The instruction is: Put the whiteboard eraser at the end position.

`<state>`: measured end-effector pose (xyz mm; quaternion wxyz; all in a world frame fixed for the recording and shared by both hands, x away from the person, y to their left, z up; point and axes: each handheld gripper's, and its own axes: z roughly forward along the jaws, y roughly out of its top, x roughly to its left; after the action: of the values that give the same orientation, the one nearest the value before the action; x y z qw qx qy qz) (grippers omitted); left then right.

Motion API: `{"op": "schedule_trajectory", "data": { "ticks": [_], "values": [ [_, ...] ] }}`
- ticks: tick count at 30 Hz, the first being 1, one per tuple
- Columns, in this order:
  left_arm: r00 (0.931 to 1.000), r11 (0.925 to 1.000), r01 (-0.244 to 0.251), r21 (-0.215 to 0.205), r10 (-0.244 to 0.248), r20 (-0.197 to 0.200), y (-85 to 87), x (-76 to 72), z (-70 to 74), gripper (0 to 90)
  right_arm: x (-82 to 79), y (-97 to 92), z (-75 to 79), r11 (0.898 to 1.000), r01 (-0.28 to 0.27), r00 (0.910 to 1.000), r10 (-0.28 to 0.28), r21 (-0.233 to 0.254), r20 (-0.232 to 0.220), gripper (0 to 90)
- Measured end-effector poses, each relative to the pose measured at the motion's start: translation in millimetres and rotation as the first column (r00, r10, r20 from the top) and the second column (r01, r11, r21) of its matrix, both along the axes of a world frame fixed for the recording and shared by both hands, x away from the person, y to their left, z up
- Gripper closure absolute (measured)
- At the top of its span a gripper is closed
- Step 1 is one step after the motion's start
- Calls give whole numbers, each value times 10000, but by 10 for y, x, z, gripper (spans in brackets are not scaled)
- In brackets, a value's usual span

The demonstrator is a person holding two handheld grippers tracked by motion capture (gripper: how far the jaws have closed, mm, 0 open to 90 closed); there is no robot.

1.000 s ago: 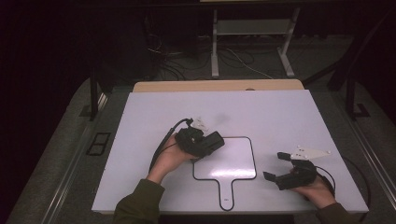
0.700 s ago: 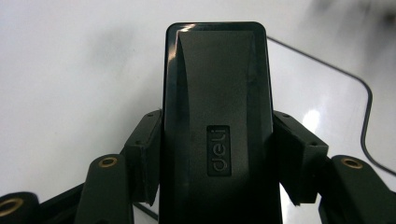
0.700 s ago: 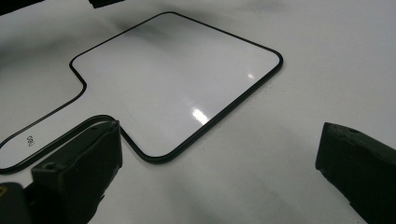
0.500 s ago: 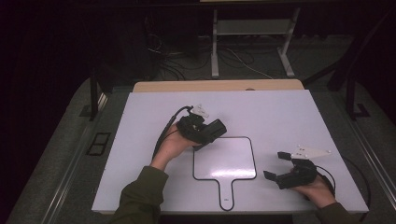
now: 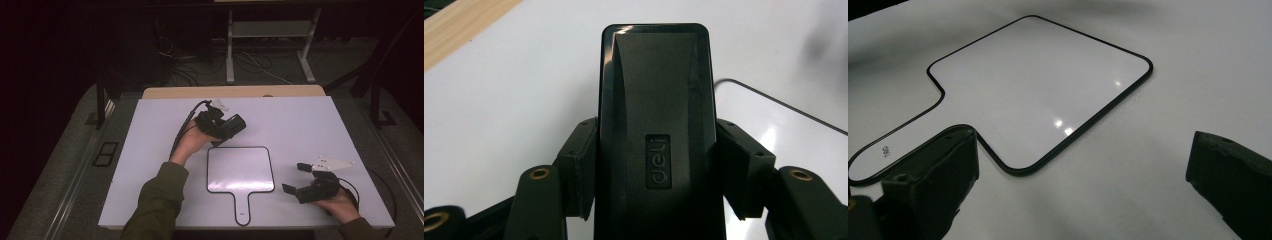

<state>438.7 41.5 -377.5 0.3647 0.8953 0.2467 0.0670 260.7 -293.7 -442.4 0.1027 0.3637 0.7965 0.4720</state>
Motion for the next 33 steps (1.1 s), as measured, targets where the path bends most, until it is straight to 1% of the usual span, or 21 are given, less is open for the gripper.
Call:
{"op": "schedule_trajectory", "data": {
  "ticks": [2,3,5,6,7,9,10,11,12,13,14,15,16,18,22,25,27,30,31,33],
  "values": [
    [9998,9998,-190,-31,190,-73,-38,73,-17,394,4,5,-4,10000,-37,10000,37,-22,-21,0],
    [10000,10000,-40,45,39,58,-50,134,-26,394,8,6,-8,10000,-50,10000,50,-48,1,0],
    [10000,9998,-23,177,23,11,-85,217,-47,393,12,6,-10,9999,-72,10000,72,-78,-20,0],
    [9999,9991,138,400,-138,3,-94,266,-55,393,12,6,-9,10000,-42,10000,42,-54,-32,0],
    [10000,9998,-60,168,62,-65,-134,295,-86,393,11,4,-9,10000,-35,10000,35,-50,-25,0],
    [9999,9995,-118,295,119,-40,-176,374,-128,393,8,3,-8,10000,-12,10000,11,-46,-31,0],
    [9997,9995,-240,184,242,-100,-202,408,-155,393,7,2,-8,10000,-13,10000,13,-52,-41,0],
    [9998,9991,-114,399,120,-157,-208,448,-166,393,9,1,-9,10000,-20,10000,20,-54,-27,0],
    [9997,9991,-163,380,171,-199,-236,476,-192,393,9,2,-9,10000,-19,10000,19,-47,-30,0],
    [9998,9986,-114,526,121,-140,-260,507,-215,393,9,2,-9,10000,-24,10000,24,-48,-24,0],
    [9993,9986,-330,425,337,-171,-301,516,-253,393,10,2,-10,10000,-29,10000,29,-60,-7,0],
    [9996,9973,-160,710,175,-199,-309,547,-273,393,9,3,-10,10000,-36,10000,36,-66,-13,0],
    [9993,9977,-230,632,247,-265,-334,567,-309,393,8,2,-9,10000,-31,10000,30,-57,-24,0],
    [9994,9958,-189,894,212,-256,-368,602,-355,393,6,-1,-6,10000,-41,10000,41,-47,-19,0],
    [9990,9924,-226,1209,270,-354,-430,649,-424,392,4,-1,-4,10000,-52,10000,52,-38,-14,0],
    [9984,9923,-363,1182,411,-389,-447,671,-461,392,4,-3,-3,10000,-43,10000,43,-40,24,0],
    [9983,9933,-337,1101,387,-437,-456,681,-489,392,3,-4,-2,10000,-41,10000,41,-45,37,0],
    [9986,9903,-314,1352,370,-389,-482,682,-510,392,1,-4,-1,10000,-32,10000,33,-42,34,0],
    [9984,9902,-332,1359,392,-415,-486,684,-514,391,0,-4,0,10000,-32,10000,32,-36,24,0],
    [9984,9918,-384,1218,431,-362,-490,684,-529,391,-2,-4,2,10000,-31,10000,31,-28,22,0]
  ]
}}
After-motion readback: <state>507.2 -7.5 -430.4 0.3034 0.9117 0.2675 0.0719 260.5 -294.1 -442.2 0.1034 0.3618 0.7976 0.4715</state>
